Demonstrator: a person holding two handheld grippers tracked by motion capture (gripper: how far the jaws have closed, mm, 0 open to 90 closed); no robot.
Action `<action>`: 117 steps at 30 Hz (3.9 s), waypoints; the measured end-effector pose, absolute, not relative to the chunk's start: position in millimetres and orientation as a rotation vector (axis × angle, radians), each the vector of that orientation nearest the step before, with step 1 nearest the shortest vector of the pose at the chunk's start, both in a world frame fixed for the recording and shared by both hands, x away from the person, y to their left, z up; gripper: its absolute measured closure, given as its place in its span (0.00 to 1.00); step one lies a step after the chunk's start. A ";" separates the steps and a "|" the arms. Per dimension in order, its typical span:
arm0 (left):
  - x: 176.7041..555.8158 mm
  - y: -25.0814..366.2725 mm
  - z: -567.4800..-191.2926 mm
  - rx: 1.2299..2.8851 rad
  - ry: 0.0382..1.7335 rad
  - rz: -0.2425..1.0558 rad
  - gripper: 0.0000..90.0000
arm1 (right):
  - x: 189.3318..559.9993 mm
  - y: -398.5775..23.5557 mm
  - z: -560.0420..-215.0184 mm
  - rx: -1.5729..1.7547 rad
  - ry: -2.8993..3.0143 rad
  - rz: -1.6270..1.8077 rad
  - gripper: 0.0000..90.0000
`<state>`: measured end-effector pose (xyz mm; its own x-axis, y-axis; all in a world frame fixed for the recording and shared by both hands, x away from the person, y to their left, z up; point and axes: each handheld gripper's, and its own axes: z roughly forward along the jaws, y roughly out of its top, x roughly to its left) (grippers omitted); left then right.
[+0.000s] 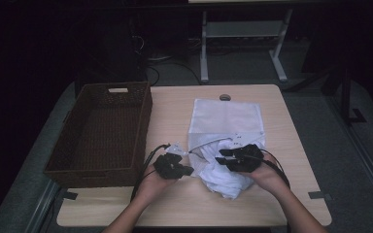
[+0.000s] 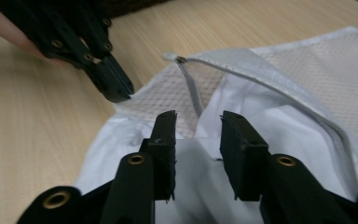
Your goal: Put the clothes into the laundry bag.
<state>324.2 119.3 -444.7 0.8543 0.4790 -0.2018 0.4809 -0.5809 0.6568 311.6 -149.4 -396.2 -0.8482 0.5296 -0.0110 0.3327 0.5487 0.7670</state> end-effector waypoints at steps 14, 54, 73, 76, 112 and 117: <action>324.9 120.0 -445.8 2.289 0.700 -0.010 0.99 | 282.6 -139.1 -431.3 0.607 2.721 1.001 0.66; 319.5 112.4 -445.2 2.305 0.646 -0.027 0.99 | 348.8 -90.3 -441.3 0.782 2.550 0.771 0.74; 318.3 103.3 -450.7 2.346 0.622 -0.039 0.98 | 378.3 -72.6 -420.8 1.075 2.396 1.129 1.00; 319.3 105.7 -450.9 2.344 0.627 -0.032 0.98 | 381.6 -68.3 -424.6 1.036 2.423 1.098 0.98; 317.4 106.9 -445.4 2.342 0.621 -0.006 0.98 | 331.0 -85.2 -423.0 0.848 2.482 1.018 0.99; 317.7 108.4 -445.0 2.347 0.610 -0.018 0.99 | 360.3 -78.1 -428.6 0.974 2.425 1.001 0.99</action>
<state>317.7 108.4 -445.0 0.8888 0.4224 -0.1777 0.4321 -0.6432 0.6322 360.3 -78.1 -428.6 -0.7066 0.7059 -0.0494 0.4656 0.5164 0.7187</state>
